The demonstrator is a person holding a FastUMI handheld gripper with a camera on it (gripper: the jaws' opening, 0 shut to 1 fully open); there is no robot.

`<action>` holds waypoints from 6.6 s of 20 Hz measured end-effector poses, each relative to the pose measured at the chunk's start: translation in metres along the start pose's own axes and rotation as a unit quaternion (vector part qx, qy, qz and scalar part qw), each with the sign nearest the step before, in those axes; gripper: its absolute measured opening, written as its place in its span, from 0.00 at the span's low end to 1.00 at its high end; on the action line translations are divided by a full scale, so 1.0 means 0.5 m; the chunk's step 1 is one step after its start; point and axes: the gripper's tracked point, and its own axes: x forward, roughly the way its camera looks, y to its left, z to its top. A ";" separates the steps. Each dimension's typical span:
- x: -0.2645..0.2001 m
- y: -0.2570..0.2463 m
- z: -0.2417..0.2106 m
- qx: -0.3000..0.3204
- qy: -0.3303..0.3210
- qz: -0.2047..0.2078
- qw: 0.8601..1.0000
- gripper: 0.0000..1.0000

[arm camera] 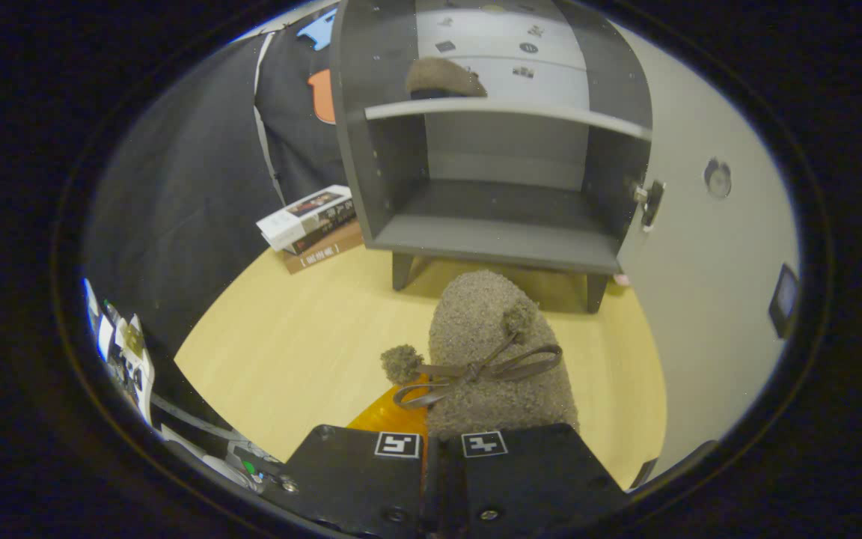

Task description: Open the shoe cabinet door, grab the shoes and put them into the shoe cabinet, then close the shoe cabinet door.

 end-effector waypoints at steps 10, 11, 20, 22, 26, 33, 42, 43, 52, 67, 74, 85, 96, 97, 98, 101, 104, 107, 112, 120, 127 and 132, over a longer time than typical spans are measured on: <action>-0.182 0.004 0.326 -0.024 -0.160 -0.077 0.984 0.07; -0.192 0.003 0.365 -0.025 -0.174 -0.081 0.981 0.07; -0.203 -0.032 0.664 -0.026 -0.253 -0.115 0.960 0.07; -0.188 -0.037 0.708 -0.027 -0.258 -0.113 0.959 0.07; -0.110 -0.055 0.793 -0.032 -0.257 -0.113 0.959 0.07; 0.070 -0.119 0.871 -0.015 -0.227 -0.112 0.967 0.07; 0.286 -0.213 0.817 0.047 -0.148 -0.102 0.983 0.07; 0.294 -0.226 0.809 0.052 -0.142 -0.107 0.983 0.07; 0.338 -0.218 0.765 0.059 -0.086 -0.105 0.989 0.21; 0.100 -0.138 0.742 -0.016 -0.186 -0.112 0.976 0.85; -0.179 -0.016 0.670 -0.047 -0.264 -0.051 0.962 0.93; -0.653 0.025 0.395 -0.043 -0.317 -0.035 0.947 1.00; -0.877 -0.303 0.177 0.039 -0.306 -0.139 0.941 1.00; -0.883 -0.344 0.165 0.054 -0.303 -0.140 0.941 1.00; -0.887 -0.385 0.154 0.068 -0.298 -0.139 0.942 1.00; -0.900 -0.501 0.140 0.091 -0.296 -0.141 0.940 1.00; -0.877 -0.581 0.147 0.089 -0.290 -0.136 0.943 1.00; -0.842 -0.597 0.168 0.072 -0.284 -0.098 0.951 1.00; -0.765 -0.565 0.243 0.038 -0.284 0.004 0.958 1.00; -0.720 -0.487 0.313 -0.005 -0.277 0.065 0.959 0.99; -0.714 -0.417 0.314 -0.005 -0.264 0.036 0.964 0.97; -0.691 -0.314 0.323 0.019 -0.263 0.023 0.964 0.97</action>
